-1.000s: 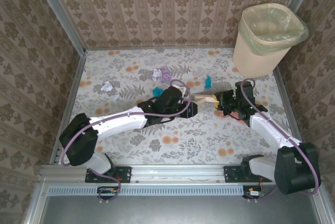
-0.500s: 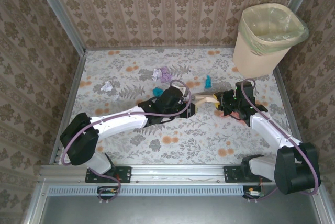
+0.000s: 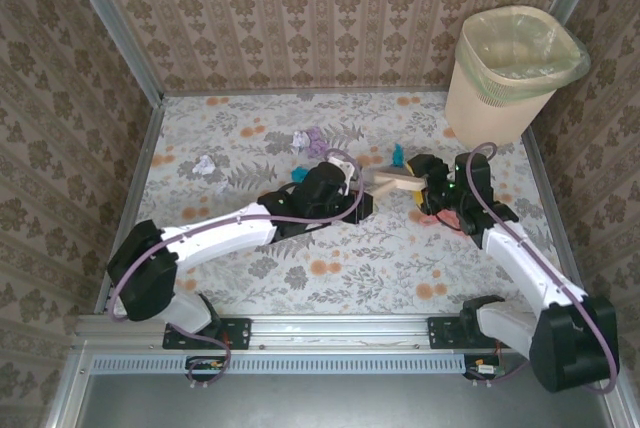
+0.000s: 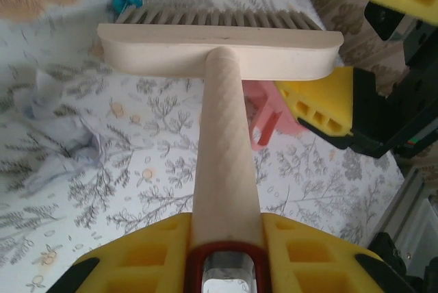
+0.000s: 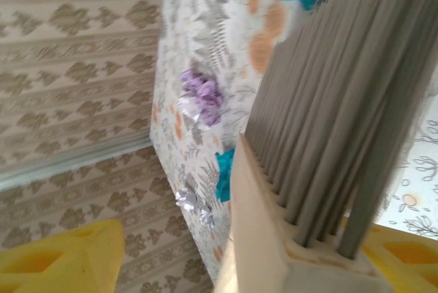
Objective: Sweep away the paper scraps from the table
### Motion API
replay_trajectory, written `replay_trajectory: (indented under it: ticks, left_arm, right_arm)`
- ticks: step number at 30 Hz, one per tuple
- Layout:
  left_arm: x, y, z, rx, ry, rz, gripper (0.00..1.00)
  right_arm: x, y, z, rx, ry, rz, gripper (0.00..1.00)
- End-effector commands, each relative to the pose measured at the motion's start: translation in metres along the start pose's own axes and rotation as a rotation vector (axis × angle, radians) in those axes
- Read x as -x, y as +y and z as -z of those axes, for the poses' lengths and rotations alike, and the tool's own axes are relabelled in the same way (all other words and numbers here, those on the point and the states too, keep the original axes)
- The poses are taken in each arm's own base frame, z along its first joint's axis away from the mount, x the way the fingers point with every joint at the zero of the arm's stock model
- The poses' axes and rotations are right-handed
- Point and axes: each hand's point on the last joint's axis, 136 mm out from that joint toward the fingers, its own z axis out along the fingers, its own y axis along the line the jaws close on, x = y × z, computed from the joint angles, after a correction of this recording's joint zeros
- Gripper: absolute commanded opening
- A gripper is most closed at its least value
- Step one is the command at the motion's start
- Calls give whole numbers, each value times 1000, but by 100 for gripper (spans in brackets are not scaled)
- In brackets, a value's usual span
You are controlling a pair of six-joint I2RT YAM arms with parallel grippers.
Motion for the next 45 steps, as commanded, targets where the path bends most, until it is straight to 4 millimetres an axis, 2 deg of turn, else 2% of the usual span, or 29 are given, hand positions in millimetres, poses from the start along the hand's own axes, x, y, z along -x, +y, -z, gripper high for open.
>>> replay_trajectory:
  ticks: [1,7,11,16,21,24,28,33,36,40,45]
  left_arm:
    - [38,-12,35,-17,-157,-70,0]
    - [48,7,74,37,-273,-69,0]
    - [47,27,103,85,-351,-47,0]
    - [39,64,143,183,-452,18,0]
    - [25,89,180,240,-550,67,0]
    - [15,110,196,286,-619,117,0]
    - [2,127,201,295,-676,164,0]
    - [-4,132,204,300,-674,173,0]
    - [-6,132,201,293,-668,178,0]
    - [-7,132,201,292,-663,181,0]
    - [-8,133,200,297,-659,177,0]
  right_arm:
    - [-3,44,20,92,-58,168,80]
    - [-19,69,48,82,-107,318,82]
    - [-24,60,56,-10,-114,379,83]
    - [-25,28,59,-160,-97,417,78]
    - [-11,-32,71,-447,-129,486,72]
    - [-13,-61,72,-592,-73,529,66]
    - [-15,-94,77,-733,-65,541,64]
    - [-19,-115,73,-782,-120,515,65]
    - [-15,-127,67,-819,-168,471,66]
    - [-11,-131,47,-802,-222,394,70]
    - [2,-129,31,-830,-316,301,74]
